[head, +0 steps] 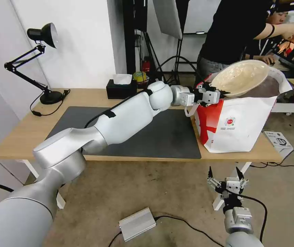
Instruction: Pick up the trash from the table and place it into the takeout bag.
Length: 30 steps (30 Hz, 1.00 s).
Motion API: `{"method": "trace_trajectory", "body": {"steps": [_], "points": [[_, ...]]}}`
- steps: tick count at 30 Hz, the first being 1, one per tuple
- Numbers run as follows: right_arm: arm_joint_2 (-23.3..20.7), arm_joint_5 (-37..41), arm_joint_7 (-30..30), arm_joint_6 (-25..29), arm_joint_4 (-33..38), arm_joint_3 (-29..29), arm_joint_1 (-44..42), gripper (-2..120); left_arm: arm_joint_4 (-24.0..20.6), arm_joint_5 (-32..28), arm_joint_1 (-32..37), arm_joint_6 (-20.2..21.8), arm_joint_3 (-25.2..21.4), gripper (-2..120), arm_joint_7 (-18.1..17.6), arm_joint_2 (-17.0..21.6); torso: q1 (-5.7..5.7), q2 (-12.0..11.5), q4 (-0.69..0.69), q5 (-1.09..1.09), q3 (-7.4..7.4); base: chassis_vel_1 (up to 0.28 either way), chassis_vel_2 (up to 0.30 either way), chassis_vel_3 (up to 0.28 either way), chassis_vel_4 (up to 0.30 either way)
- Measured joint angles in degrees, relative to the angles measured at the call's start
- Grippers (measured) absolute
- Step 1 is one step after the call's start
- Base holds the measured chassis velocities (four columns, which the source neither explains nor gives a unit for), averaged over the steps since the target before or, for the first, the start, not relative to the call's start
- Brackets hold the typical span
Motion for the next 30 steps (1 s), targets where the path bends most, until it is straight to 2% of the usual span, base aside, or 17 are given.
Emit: {"method": "trace_trajectory", "body": {"steps": [2, 3, 7, 8, 11, 13, 18, 19, 22, 24, 26, 30], "points": [[0.00, 0.00, 0.00, 0.00, 0.00, 0.00, 0.01, 100, -0.33, -0.10, -0.16, 0.19, 0.03, 9, -0.07, 0.34, 0.00, 0.00, 0.00, 0.00, 0.00, 0.000, 0.000, 0.000, 0.000], [0.00, 0.00, 0.00, 0.00, 0.00, 0.00, 0.01, 100, -0.33, -0.10, -0.16, 0.19, 0.03, 9, -0.07, 0.34, 0.00, 0.00, 0.00, 0.00, 0.00, 0.000, 0.000, 0.000, 0.000], [-0.04, 0.00, -0.01, 0.00, 0.16, 0.00, 0.07, 100, -0.55, -0.26, -0.57, 0.27, -0.10, 27, -0.24, 0.71, 0.00, 0.00, -0.01, 0.00, 0.00, 0.000, 0.000, 0.000, 0.000], [-0.04, 0.00, -0.01, 0.00, 0.16, 0.00, 0.07, 100, -0.55, -0.26, -0.57, 0.27, -0.10, 27, -0.24, 0.71, 0.00, 0.00, -0.01, 0.00, 0.00, 0.000, 0.000, 0.000, 0.000], [-0.08, -0.01, -0.02, 0.00, 0.31, 0.00, 0.09, 100, -0.84, -0.37, -0.94, 0.31, -0.14, 42, -0.33, 0.87, 0.00, 0.00, 0.00, 0.00, 0.00, 0.000, 0.000, 0.000, 0.000], [-0.09, -0.01, -0.02, 0.00, 0.35, 0.00, 0.09, 100, -0.98, -0.42, -1.04, 0.32, -0.14, 45, -0.34, 0.90, 0.00, 0.00, 0.00, 0.00, 0.00, 0.000, 0.000, 0.000, 0.000], [-0.10, -0.04, -0.02, 0.00, 0.59, 0.01, -0.01, 100, -1.59, -1.29, -1.24, 0.54, 0.12, 69, -0.48, 1.05, 0.00, 0.00, 0.00, 0.00, 0.00, 0.000, 0.000, 0.000, 0.000], [-0.10, -0.04, -0.02, 0.00, 0.59, 0.01, -0.01, 100, -1.59, -1.29, -1.24, 0.54, 0.12, 69, -0.48, 1.05, 0.00, 0.00, 0.00, 0.00, 0.00, 0.000, 0.000, 0.000, 0.000], [-0.11, -0.04, -0.02, 0.00, 0.60, 0.09, -0.02, 100, -1.82, -1.54, -1.27, 0.63, 0.19, 82, -0.56, 1.02, 0.00, 0.00, 0.00, 0.00, 0.00, 0.000, 0.000, 0.000, 0.000], [-0.11, -0.04, -0.02, 0.00, 0.60, 0.09, -0.01, 100, -1.91, -1.60, -1.28, 0.63, 0.19, 85, -0.65, 1.01, 0.00, 0.00, 0.00, 0.00, 0.00, 0.000, 0.000, 0.000, 0.000], [-0.10, -0.04, -0.02, -0.01, 0.60, 0.10, 0.06, 100, -2.35, -1.92, -1.32, 0.66, 0.44, 95, -1.81, 1.08, 0.00, 0.00, 0.00, 0.00, 0.00, 0.000, 0.000, 0.000, 0.000], [-0.08, -0.04, -0.02, -0.02, 0.59, 0.10, 0.18, 100, -3.33, -2.74, -1.36, 1.39, 0.52, 99, -2.59, 1.34, 0.00, 0.00, -0.01, 0.00, 0.00, 0.000, 0.000, 0.000, 0.000]]}}
